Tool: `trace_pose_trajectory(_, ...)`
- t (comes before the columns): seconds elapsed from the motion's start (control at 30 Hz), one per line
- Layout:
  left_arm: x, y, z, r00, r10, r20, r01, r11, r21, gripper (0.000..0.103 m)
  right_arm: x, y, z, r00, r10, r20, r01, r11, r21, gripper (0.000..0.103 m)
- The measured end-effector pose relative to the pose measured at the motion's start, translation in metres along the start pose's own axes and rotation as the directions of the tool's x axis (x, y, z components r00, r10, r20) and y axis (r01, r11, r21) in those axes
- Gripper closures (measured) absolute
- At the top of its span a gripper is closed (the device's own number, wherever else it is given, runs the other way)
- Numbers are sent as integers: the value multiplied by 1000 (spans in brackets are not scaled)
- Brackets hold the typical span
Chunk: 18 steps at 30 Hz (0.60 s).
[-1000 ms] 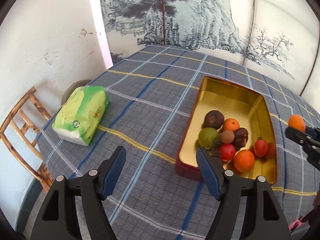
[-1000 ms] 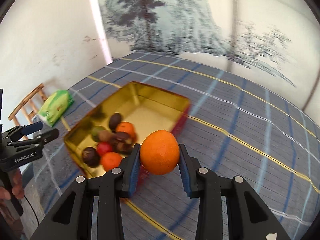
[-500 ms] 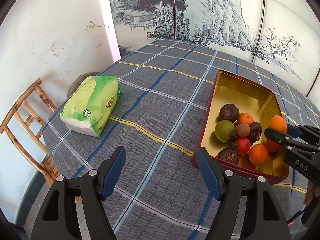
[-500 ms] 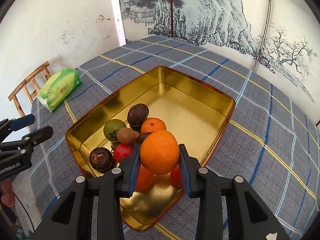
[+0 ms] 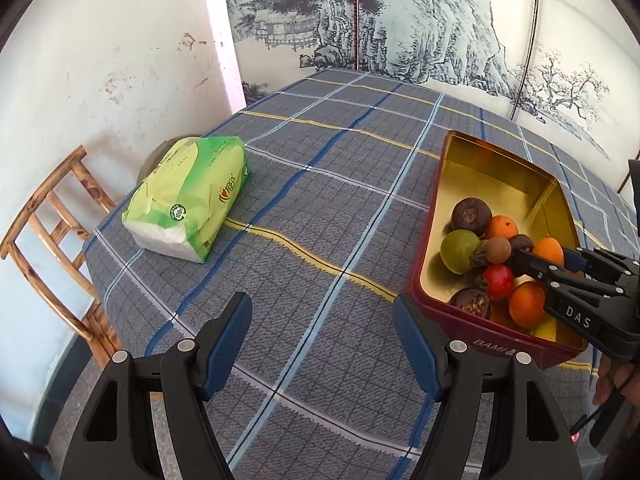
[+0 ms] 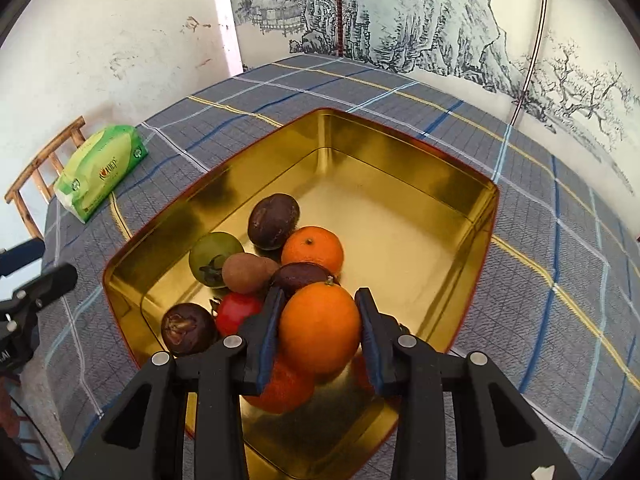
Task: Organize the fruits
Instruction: 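Lower the orange into the tin and open the right tool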
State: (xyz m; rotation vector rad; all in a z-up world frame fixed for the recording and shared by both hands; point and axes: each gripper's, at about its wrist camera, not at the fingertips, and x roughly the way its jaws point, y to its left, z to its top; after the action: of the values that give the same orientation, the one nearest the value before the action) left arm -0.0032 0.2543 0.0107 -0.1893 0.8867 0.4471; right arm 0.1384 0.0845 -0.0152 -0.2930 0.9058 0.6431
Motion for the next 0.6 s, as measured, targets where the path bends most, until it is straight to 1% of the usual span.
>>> trace_pose_trajectory(0.1, 0, 0, 0, 1000, -4, 1, 4, 1000, -2, 30, 3, 2, 3, 1000, -16, 5, 16, 1000, -8, 69)
trace_pose_trajectory(0.23, -1, 0, -1, 1000, -7, 1, 7, 1000, -2, 30, 6, 2, 6, 1000, -9, 3, 9, 1000, 7, 69)
trace_pose_trajectory(0.37, -2, 0, -1, 1000, -11, 0, 11, 1000, -3, 30, 8, 4, 4, 1000, -16, -6, 16, 1000, -5, 67)
trace_pose_trajectory(0.6, -4, -1, -2, 1000, -11, 0, 11, 1000, 0, 30, 9, 6, -1, 1000, -26, -17, 26, 1000, -6, 66)
